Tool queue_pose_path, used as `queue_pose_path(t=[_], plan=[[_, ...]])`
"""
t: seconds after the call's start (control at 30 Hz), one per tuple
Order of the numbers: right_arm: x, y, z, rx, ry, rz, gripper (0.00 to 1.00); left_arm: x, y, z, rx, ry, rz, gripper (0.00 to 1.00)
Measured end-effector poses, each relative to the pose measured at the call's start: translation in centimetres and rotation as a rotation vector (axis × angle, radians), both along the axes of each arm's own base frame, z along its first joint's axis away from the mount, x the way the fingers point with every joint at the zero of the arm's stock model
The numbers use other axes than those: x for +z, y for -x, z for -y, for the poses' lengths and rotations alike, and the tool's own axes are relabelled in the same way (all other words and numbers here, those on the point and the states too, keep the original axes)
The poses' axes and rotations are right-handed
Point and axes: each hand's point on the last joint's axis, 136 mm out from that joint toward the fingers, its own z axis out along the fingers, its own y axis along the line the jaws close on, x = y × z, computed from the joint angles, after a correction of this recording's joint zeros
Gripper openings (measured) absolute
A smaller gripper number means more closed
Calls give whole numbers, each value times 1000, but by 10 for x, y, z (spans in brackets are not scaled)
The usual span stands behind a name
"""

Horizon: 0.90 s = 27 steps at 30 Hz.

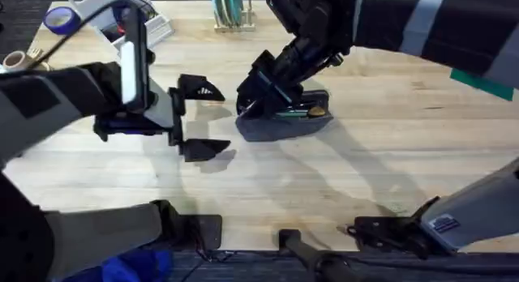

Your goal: Unzip the bag, pick up the pens from the table one at a time and place them inside, then zip the bag closed.

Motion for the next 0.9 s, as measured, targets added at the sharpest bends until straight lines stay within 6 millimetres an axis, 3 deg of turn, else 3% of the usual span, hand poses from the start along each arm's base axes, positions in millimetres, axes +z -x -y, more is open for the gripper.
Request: queue_pose_path(t=[0.67,0.9], plan=[[0,0,0,3,-2,2,31,-5,-12,39,-5,66,-98,995],[0,0,0,3,-1,2,31,-28,-16,47,-17,105,-190,996]])
